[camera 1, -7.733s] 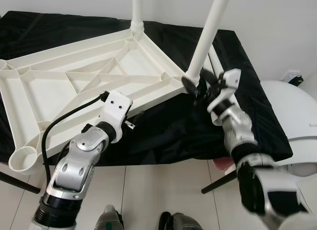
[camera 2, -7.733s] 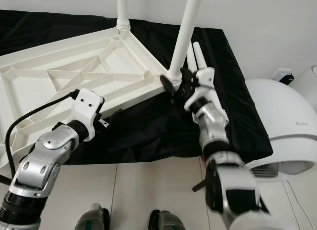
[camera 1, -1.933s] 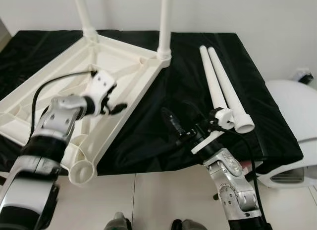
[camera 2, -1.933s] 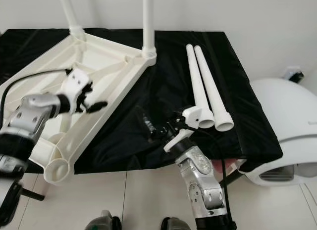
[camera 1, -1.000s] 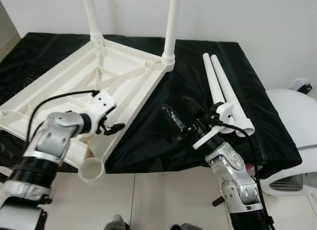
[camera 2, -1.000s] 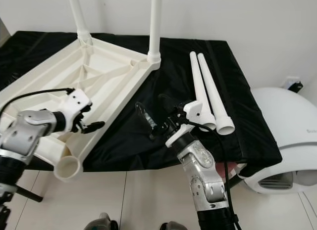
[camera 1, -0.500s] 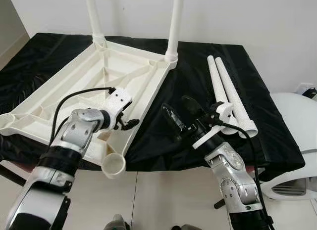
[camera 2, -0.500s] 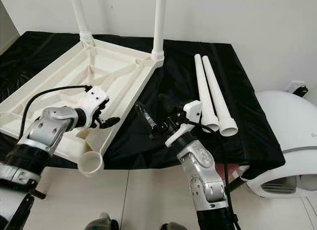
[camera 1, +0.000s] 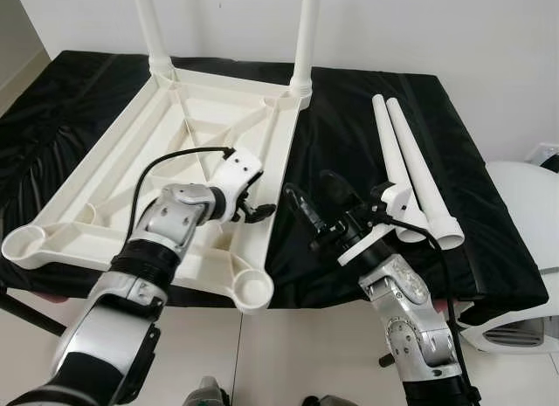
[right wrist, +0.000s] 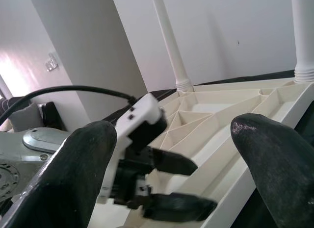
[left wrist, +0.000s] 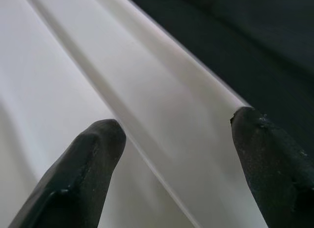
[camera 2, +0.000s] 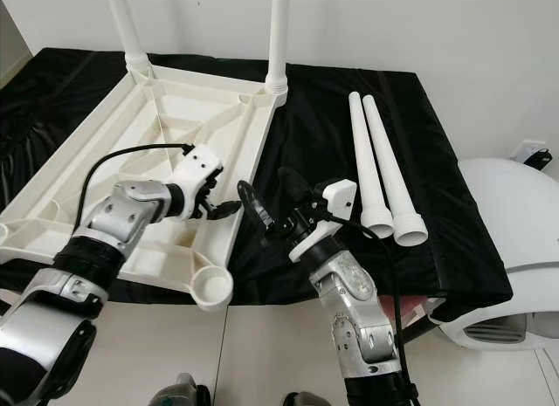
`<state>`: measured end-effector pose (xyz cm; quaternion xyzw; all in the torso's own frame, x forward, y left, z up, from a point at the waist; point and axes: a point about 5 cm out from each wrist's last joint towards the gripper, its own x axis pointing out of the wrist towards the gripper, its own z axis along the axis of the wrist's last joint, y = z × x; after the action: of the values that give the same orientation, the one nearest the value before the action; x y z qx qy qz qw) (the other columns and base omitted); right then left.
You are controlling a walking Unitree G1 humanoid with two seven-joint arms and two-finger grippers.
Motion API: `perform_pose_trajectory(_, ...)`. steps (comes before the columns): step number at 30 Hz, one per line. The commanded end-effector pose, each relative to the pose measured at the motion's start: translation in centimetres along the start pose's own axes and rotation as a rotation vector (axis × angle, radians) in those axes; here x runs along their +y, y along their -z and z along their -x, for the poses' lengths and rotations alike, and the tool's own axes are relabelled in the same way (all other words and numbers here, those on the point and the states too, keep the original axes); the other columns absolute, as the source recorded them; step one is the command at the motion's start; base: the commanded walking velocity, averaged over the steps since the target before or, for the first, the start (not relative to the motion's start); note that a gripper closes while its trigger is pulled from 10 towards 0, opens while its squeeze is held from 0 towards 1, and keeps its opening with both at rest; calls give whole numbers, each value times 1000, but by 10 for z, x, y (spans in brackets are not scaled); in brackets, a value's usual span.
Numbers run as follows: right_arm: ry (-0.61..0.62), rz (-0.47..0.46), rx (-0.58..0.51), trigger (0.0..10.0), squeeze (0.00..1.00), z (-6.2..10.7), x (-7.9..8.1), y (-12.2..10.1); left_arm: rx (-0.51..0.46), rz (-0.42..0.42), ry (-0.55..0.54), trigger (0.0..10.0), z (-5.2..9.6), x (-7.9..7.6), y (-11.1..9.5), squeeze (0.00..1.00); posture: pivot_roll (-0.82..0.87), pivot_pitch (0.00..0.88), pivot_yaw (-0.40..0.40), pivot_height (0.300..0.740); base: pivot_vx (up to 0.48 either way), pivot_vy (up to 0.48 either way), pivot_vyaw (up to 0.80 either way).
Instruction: Building children table
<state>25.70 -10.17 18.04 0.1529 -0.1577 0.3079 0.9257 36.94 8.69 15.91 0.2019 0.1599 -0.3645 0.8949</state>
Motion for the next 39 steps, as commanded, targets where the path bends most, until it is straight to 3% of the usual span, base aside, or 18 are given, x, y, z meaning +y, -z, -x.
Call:
perform_pose_trajectory(1, 3, 2, 5, 10000, 0, 1, 1, 0, 21, 11, -44, 10000, -6, -3, 3, 0, 2, 66, 13, 740, 0, 0, 0)
perform_pose_trajectory(7, 1, -1, 6, 10000, 0, 1, 1, 1, -25, -16, -59, 10000, -1, 5, -10, 0, 9, 57, 10, 740, 0, 0, 0)
perform_pose_trajectory(12, -6, -10, 14, 10000, 0, 1, 2, 4, -103, -111, -31, 10000, 23, 17, -22, 0, 27, 50, 2, 740, 0, 0, 0)
perform_pose_trajectory(17, -16, -13, 16, 10000, 0, -1, 3, 5, -138, -134, -29, 10000, 45, 25, -27, 0, 39, 50, -5, 740, 0, 0, 0)
perform_pose_trajectory(18, -19, -13, 16, 10000, 0, -2, 2, 5, -115, -129, -38, 10000, 56, 29, -24, 0, 50, 55, -7, 740, 0, 0, 0)
perform_pose_trajectory(22, -21, -13, 17, 10000, 0, -2, 2, 5, -97, -126, -40, 10000, 60, 30, -21, 0, 51, 56, -8, 740, 0, 0, 0)
perform_pose_trajectory(25, -21, -14, 17, 10000, 0, -2, 2, 5, -75, -113, -37, 10000, 62, 29, -17, 0, 52, 56, -9, 740, 0, 0, 0)
perform_pose_trajectory(27, -23, -15, 19, 10000, 0, -3, 2, 5, -5, -95, 0, 10000, 65, 19, 3, 0, 54, 63, -11, 740, 0, 0, 0)
perform_pose_trajectory(28, -23, -13, 20, 10000, 0, -3, 2, 5, 48, -53, 48, 10000, 68, 7, 20, 0, 54, 66, -12, 740, 0, 0, 0)
perform_pose_trajectory(39, -25, -9, 17, 10000, 0, -4, 0, 3, 133, 46, 81, 10000, 59, -8, 43, 0, 51, 71, -18, 740, 0, 0, 0)
